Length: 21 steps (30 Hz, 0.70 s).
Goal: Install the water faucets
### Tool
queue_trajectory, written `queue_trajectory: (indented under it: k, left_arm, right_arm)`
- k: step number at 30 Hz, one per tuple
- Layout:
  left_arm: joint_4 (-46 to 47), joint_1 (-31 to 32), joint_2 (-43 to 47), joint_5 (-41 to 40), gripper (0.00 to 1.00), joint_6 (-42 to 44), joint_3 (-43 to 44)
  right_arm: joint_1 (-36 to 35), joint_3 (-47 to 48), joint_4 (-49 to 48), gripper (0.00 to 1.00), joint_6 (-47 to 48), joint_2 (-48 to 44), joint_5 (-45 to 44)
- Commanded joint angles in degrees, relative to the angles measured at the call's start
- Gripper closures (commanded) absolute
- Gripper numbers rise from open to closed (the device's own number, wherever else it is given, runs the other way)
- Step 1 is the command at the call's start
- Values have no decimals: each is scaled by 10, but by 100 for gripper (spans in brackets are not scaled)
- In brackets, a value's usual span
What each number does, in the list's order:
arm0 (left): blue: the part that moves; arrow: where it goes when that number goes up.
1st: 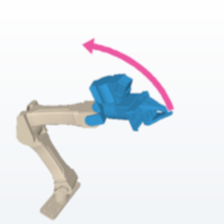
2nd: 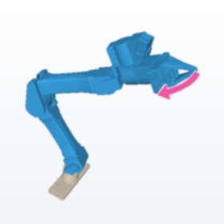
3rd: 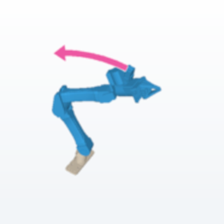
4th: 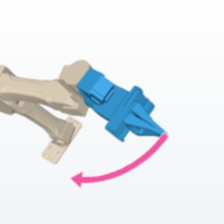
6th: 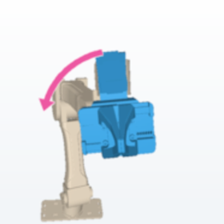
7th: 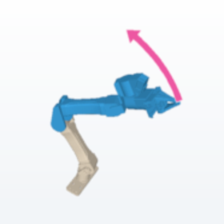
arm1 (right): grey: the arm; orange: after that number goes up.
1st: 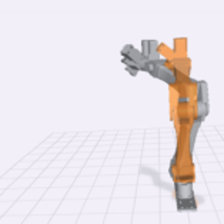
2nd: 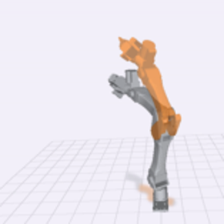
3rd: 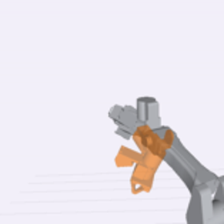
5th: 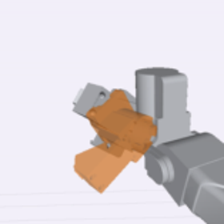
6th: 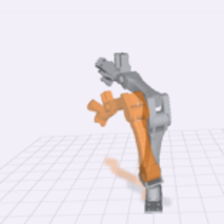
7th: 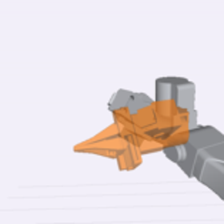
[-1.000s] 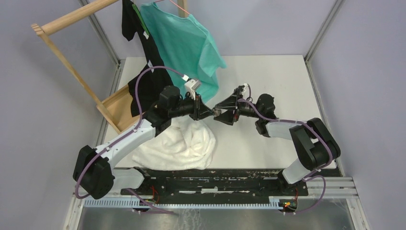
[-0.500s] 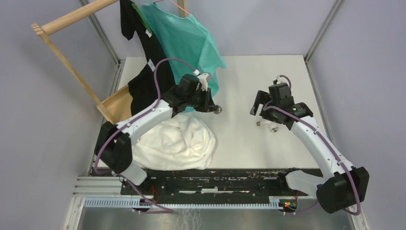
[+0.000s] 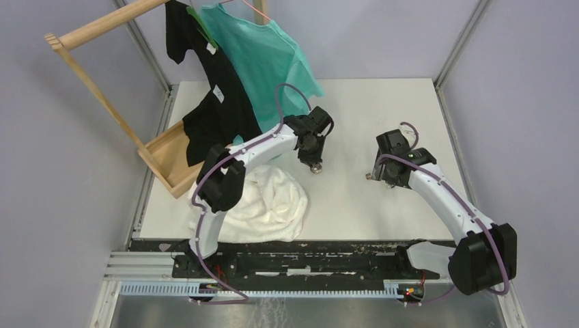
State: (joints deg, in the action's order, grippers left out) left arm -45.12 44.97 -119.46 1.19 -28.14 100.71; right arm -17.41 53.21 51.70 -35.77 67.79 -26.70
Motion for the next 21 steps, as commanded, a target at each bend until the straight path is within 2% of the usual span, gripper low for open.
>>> queue_trajectory:
  k: [1, 5, 14, 16, 21]
  left_arm:
    - [-92, -4, -36, -33, 97, 62, 98]
    - [-149, -4, -85, -30, 97, 99, 150]
    - [-210, -5, -172, -51, 94, 117, 238]
    - [-211, -5, -178, -48, 86, 116, 241]
    - [-207, -5, -175, -57, 52, 111, 244]
  right_arm:
    - [-1, 6, -32, 7, 21, 23, 16]
    - [-1, -15, -78, 8, 26, 10, 48]
    - [0, -30, -86, 8, 16, 13, 68]
    - [-1, -30, -88, 7, 14, 17, 72]
    - [-1, -20, -84, 6, 17, 37, 76]
